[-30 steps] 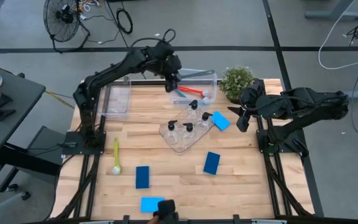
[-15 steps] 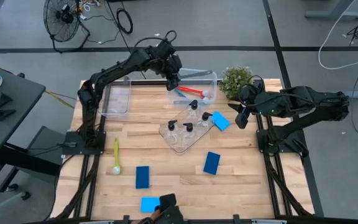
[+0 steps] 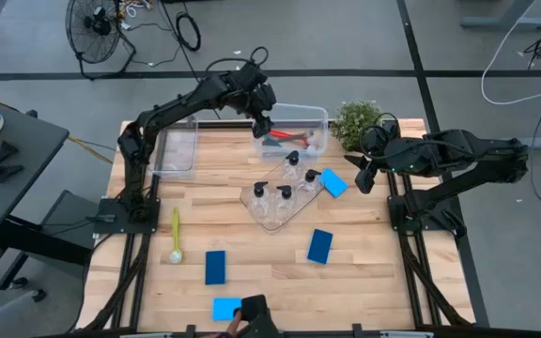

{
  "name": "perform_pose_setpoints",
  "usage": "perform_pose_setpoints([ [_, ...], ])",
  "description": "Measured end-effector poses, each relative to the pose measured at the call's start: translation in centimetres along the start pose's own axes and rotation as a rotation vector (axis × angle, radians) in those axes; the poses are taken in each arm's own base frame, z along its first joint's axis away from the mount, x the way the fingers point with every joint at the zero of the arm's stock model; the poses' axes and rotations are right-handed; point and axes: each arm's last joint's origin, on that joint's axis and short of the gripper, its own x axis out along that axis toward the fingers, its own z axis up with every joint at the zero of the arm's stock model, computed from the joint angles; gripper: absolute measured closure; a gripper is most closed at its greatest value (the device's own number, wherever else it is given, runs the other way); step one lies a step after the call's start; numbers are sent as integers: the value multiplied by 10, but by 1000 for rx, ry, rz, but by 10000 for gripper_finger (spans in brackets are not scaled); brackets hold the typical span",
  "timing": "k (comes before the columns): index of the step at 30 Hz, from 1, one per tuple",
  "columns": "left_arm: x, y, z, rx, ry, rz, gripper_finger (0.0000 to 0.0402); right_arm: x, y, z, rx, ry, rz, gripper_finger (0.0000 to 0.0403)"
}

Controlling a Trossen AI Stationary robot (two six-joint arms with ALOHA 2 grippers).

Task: Pick & Place Kitchen Sink Supplies
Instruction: Put the blue sponge wipe into the left transparent bin

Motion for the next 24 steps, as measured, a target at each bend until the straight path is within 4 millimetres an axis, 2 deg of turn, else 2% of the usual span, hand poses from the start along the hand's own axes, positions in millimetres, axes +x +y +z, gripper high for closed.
perform_pose_setpoints([
  [5,-5,-9,1,13,14,-11,81,0,0,0,0,1,2,266],
  [10,-32,-25,5,38,24,11,83,0,0,0,-16,2,5,266],
  [14,-62,-42,9,21,-4,-4,89,0,0,0,-26,4,11,266],
  [19,-97,-71,8,11,-1,-83,92,2,4,1,-28,19,73,266],
  [24,-116,-106,3,43,51,-162,92,11,12,-2,-54,78,149,266],
])
